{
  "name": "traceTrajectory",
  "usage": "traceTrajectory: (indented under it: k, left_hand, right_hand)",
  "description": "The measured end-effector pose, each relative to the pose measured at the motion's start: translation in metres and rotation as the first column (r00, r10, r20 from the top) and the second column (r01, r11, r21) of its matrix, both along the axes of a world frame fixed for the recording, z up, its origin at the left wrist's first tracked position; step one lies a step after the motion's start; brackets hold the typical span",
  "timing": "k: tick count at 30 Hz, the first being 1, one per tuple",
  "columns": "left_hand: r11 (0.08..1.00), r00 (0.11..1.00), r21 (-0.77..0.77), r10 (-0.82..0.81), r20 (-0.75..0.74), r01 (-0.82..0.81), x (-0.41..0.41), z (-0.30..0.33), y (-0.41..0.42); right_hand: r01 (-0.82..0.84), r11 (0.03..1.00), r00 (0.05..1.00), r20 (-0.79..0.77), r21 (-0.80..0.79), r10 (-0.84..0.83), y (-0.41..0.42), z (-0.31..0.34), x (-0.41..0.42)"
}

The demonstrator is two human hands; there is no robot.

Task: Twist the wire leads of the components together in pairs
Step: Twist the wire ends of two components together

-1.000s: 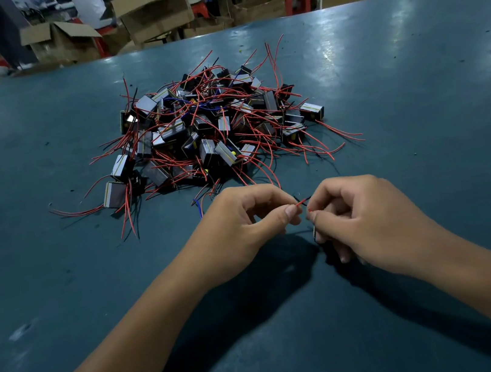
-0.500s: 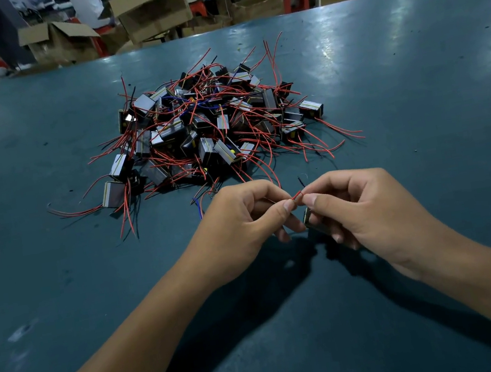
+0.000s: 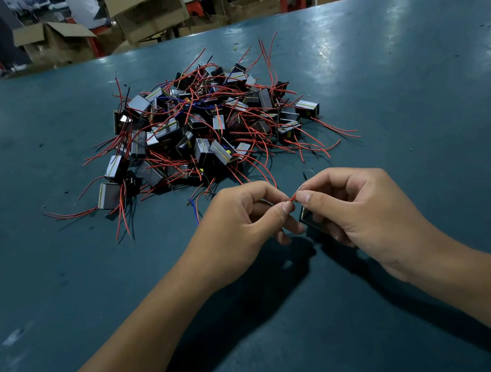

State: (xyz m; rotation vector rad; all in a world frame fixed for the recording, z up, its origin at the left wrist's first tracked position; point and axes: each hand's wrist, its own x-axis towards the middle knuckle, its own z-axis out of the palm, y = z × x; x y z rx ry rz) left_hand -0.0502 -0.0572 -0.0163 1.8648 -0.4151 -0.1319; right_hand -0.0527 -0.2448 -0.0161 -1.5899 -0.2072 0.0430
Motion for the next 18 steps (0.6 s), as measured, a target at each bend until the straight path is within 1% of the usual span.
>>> traceTrajectory:
  k: [4,8,9,10,12,13,15,18]
  left_hand:
    - [1.0,1.0,0.0,0.0,0.006,0.0,-0.001,0.002,-0.001]
    - [0.999,0.999,0.04,-0.005,0.044,0.003,-0.002,0.003,-0.001]
    - [0.997,0.995,0.075,0.016,0.095,-0.023,-0.003,0.004,-0.001]
    - [0.989,0.982,0.128,0.053,0.184,-0.077,-0.004,0.007,-0.001]
    - [0.955,0.917,0.217,0.106,0.385,-0.202,-0.005,0.013,-0.002]
    - [0.944,0.888,0.236,0.103,0.449,-0.229,-0.005,0.016,-0.003]
    - [0.93,0.864,0.286,0.059,0.5,-0.229,-0.006,0.021,-0.006]
    - [0.908,0.864,0.356,0.012,0.504,-0.22,-0.005,0.027,-0.007]
  right_hand:
    - [0.009,1.0,1.0,0.004,0.016,-0.009,0.002,-0.002,0.0]
    - [0.024,0.999,1.0,0.014,0.031,-0.024,0.003,-0.004,0.001]
    - [0.026,0.999,0.999,0.03,0.023,-0.027,0.003,-0.004,0.001]
    - [0.03,1.0,0.998,0.053,0.01,-0.03,0.003,-0.004,0.001]
    - [0.037,0.998,0.994,0.109,-0.043,-0.032,0.002,-0.003,0.0]
    - [0.036,0.997,0.99,0.138,-0.075,-0.026,0.001,-0.002,0.0]
    - [0.027,0.993,0.984,0.181,-0.116,-0.005,0.001,0.001,-0.002]
    - [0.019,0.987,0.98,0.197,-0.161,0.013,0.001,0.004,-0.005]
